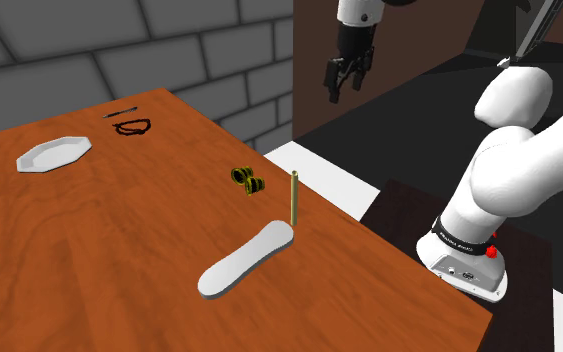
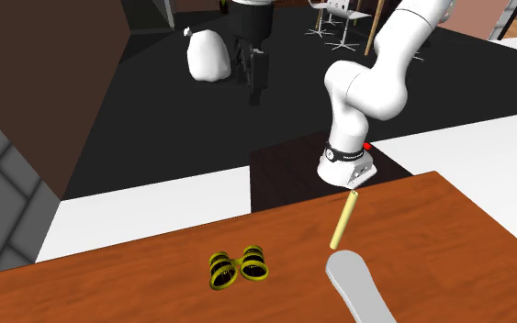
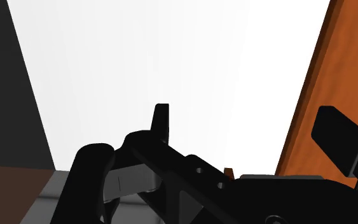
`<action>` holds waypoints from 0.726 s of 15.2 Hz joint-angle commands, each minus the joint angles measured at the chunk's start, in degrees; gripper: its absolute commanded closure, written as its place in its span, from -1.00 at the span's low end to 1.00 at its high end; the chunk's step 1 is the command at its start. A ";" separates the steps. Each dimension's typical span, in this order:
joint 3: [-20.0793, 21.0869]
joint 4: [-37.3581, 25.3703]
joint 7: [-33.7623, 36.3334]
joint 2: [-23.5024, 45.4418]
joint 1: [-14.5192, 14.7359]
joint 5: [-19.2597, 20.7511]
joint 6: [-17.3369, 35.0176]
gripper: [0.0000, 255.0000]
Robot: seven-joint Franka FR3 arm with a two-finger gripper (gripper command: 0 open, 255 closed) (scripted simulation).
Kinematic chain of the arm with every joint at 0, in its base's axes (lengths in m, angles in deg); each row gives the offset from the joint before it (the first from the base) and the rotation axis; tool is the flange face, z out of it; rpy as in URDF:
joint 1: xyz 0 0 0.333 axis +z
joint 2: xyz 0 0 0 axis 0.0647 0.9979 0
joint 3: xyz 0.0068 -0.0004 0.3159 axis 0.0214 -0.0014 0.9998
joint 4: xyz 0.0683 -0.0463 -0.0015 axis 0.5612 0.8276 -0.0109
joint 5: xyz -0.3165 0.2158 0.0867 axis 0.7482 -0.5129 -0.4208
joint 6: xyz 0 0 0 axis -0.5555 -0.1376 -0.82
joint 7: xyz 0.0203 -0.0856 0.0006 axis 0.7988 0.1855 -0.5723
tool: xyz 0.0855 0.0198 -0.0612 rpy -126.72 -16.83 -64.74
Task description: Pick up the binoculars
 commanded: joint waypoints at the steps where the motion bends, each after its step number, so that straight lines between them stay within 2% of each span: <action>1: 1.88 -0.36 2.34 3.05 0.63 -0.93 2.17 -1.00; 11: 10.12 -8.76 13.32 21.06 2.93 -2.27 9.19 -1.00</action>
